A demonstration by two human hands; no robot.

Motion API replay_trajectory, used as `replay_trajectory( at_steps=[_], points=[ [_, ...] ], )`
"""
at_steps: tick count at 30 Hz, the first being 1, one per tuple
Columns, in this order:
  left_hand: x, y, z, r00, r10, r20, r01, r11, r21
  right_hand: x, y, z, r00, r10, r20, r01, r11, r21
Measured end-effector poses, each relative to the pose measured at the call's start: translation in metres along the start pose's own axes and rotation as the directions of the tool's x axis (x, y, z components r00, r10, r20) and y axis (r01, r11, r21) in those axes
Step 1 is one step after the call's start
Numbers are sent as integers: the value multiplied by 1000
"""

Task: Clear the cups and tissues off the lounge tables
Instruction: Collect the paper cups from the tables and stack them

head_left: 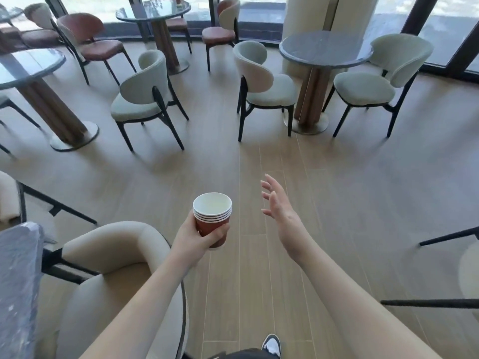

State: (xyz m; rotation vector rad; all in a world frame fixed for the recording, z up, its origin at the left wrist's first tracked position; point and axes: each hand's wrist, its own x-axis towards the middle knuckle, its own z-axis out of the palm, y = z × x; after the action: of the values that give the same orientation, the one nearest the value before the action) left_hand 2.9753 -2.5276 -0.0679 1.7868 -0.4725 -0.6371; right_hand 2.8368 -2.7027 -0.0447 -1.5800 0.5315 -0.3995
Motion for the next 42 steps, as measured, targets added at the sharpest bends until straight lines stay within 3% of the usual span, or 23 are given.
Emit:
replay_trajectory(
  at_steps=[16,30,42],
  points=[
    [108,19,33,996,-42,-73,41,999,-15,119,18,-23,997,44,65,-47,997,53],
    [319,69,-18,999,-17,-35,13,994,-109,342,-12,4,995,24,94,-22,999,-29],
    [490,127,4,1000,-12,8,14,986,-165,519,-35,-48,998,-52,-30,52,999,-7]
  ],
)
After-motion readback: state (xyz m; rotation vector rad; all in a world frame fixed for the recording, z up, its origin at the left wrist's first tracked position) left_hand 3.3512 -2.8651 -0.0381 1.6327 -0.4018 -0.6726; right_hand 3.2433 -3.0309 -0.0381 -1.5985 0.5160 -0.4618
